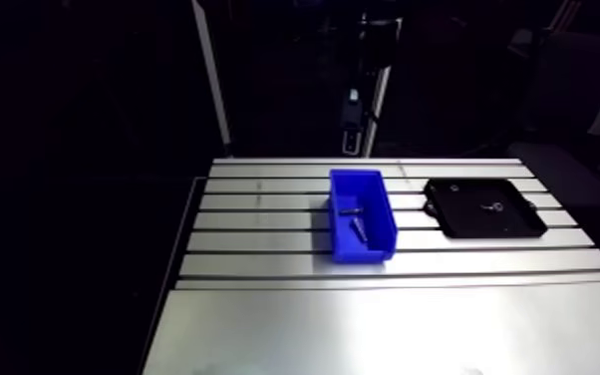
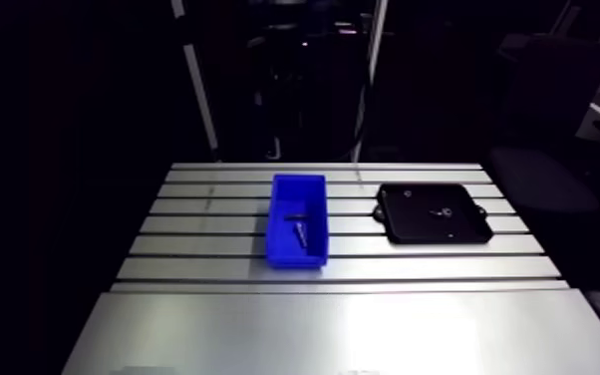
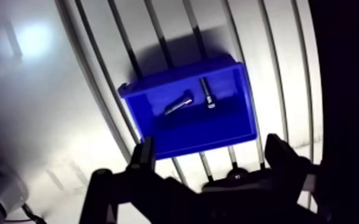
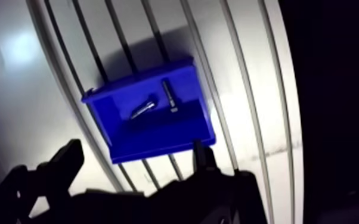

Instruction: Pick up the M10 bolt from the tray and put it into the blue bin.

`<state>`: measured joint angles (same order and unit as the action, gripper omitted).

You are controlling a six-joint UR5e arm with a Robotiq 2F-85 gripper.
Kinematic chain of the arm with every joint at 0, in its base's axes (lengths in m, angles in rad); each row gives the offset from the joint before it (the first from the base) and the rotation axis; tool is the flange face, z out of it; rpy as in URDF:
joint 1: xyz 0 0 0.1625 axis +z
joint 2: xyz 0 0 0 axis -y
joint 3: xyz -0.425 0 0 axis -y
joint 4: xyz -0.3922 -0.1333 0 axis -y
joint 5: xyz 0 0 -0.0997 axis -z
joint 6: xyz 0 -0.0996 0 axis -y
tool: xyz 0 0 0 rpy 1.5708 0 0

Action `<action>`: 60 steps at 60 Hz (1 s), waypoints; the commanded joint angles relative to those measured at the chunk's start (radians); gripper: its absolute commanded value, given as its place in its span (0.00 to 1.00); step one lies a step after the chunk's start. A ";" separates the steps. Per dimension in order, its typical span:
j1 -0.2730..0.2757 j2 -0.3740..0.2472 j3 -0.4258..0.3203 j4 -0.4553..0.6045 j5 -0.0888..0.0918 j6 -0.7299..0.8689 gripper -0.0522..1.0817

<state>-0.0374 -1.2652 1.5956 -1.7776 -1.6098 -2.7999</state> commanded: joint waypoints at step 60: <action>-0.090 -0.187 -0.176 0.260 -0.002 1.115 0.05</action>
<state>-0.1236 -1.4419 1.4245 -1.5230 -1.6146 -1.7050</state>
